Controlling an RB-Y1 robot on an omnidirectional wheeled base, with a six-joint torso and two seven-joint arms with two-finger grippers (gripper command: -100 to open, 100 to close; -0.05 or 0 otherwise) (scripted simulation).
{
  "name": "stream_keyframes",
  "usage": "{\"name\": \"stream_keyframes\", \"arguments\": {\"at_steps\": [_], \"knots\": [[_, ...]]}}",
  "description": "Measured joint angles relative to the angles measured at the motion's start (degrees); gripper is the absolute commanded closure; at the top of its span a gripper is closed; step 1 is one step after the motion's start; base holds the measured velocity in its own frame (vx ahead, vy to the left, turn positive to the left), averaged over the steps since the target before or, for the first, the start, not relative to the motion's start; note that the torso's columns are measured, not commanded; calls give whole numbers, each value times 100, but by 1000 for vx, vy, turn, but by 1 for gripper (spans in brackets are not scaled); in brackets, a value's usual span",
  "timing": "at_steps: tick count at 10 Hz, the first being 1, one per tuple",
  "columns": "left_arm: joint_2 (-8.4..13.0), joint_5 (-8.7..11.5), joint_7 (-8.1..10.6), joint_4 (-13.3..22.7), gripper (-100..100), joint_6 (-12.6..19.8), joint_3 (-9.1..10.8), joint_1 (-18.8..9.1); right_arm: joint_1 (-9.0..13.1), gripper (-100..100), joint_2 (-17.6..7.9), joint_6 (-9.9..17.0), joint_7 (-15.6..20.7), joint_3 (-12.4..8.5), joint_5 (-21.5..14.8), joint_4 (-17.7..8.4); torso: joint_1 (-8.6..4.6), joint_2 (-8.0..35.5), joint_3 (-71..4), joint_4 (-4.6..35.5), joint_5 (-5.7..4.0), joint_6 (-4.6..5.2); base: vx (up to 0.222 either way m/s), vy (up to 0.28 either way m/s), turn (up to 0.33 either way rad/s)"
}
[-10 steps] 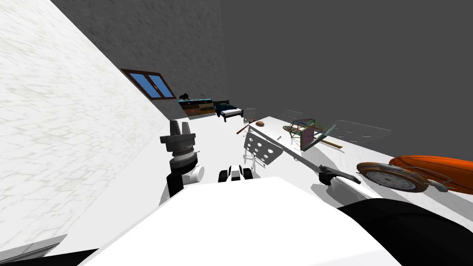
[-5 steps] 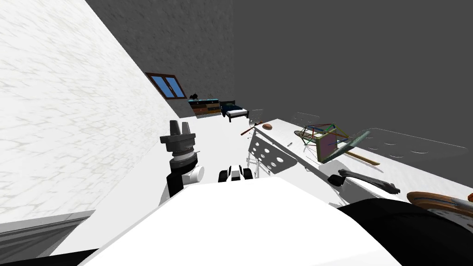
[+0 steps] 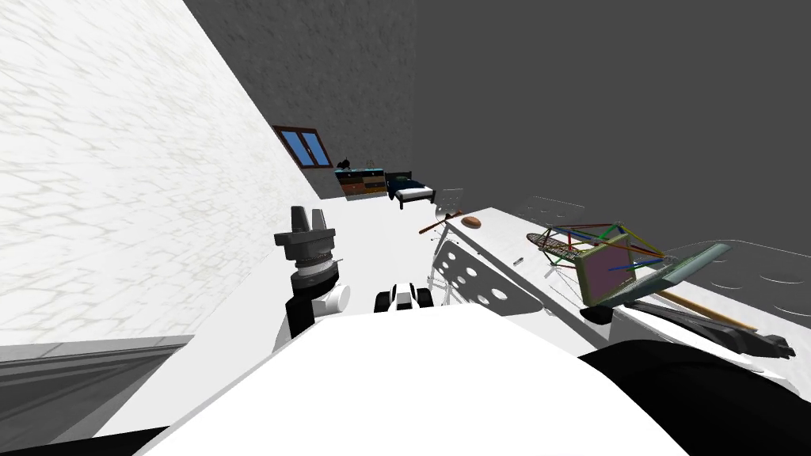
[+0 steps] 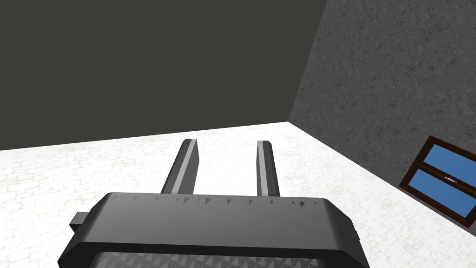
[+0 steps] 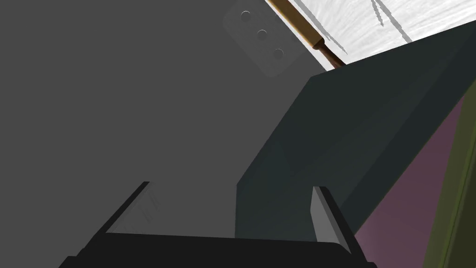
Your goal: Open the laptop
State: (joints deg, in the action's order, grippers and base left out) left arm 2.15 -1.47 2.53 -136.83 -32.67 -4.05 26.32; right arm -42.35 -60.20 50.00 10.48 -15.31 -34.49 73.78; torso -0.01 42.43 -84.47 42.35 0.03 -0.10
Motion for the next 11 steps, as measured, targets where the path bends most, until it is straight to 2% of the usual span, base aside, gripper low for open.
{"name": "stream_keyframes", "arguments": {"at_steps": [1,3,6,9,10,11], "knots": [[0,0,0,0,0,0,0,0,30,-100,-67,45,18,-4,-22,-141,-6,-12,-7,-4,-1,-3,23,-3,7],[0,0,0,0,0,0,0,0,36,-100,-73,41,18,-4,-24,-161,-5,-8,-5,-4,-5,8,9,7,-38],[0,0,0,0,0,0,0,0,-61,-100,-316,-94,135,-146,227,-152,9,-20,-13,-8,0,7,29,32,-81],[0,0,0,0,0,0,0,0,-327,-100,-667,-274,325,-419,631,-27,2,-15,-10,-6,-2,10,29,34,-62],[0,0,0,0,0,0,0,0,-337,0,-680,-285,341,-431,648,-20,-8,-9,-5,-5,-7,8,0,0,0],[0,0,0,0,0,0,0,0,-336,0,-679,-284,339,-430,646,-21,-10,-7,-4,-4,-7,10,0,0,0]]}}
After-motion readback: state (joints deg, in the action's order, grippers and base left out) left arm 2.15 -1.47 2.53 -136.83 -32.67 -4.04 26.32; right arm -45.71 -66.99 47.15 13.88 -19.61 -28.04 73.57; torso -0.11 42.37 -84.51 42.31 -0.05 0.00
